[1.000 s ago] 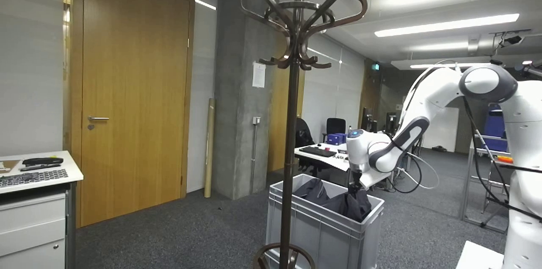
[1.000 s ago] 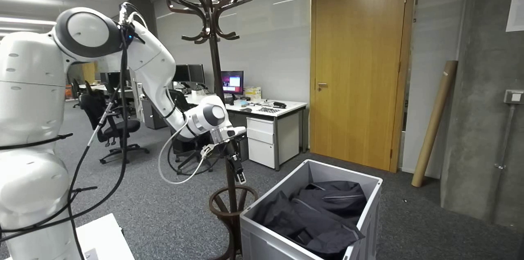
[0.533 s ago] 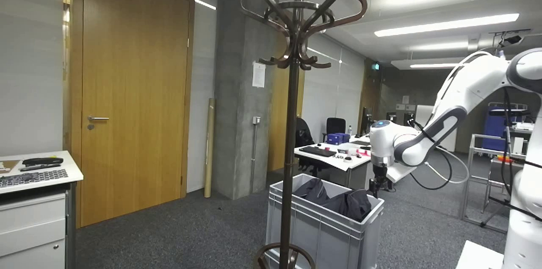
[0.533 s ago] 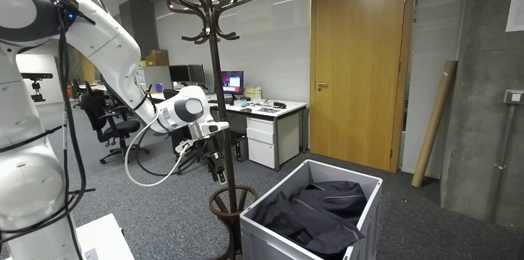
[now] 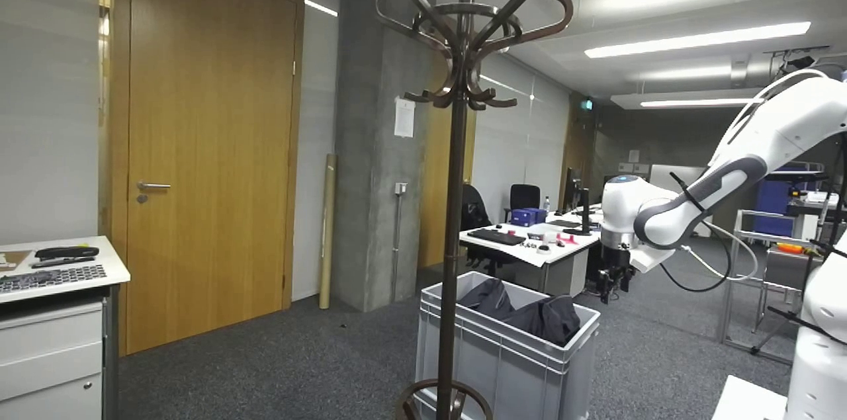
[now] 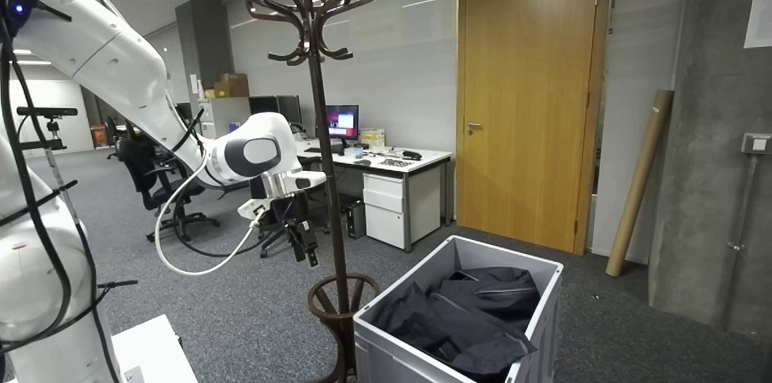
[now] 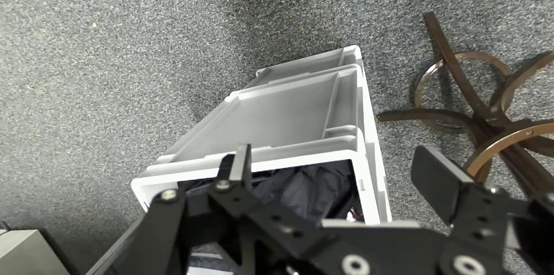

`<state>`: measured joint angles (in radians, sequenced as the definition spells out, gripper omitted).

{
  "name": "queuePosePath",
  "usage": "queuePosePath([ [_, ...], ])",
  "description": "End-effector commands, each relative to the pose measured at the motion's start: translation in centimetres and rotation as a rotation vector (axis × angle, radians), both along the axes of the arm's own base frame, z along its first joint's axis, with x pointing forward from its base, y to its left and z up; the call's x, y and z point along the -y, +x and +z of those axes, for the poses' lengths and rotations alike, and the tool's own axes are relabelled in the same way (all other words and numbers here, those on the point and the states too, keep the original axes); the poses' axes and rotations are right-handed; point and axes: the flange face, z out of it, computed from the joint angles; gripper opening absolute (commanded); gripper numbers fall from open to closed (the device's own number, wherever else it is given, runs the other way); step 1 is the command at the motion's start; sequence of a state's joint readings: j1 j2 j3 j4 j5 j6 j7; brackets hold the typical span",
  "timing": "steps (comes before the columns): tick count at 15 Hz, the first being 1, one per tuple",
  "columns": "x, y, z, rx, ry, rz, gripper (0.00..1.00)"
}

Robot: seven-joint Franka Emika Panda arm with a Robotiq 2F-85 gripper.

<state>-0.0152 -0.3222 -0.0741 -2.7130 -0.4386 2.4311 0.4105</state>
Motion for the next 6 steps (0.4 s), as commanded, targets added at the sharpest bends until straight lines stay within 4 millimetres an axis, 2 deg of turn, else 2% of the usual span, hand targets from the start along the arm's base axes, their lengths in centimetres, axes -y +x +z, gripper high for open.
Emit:
queuePosePath([
  [1,-0.06,0.01,-0.05,-0.003,-0.003,0.001,1.0],
  [6,-0.18,0.02,-0.49,-0.014,-0.005,0.004,1.0],
])
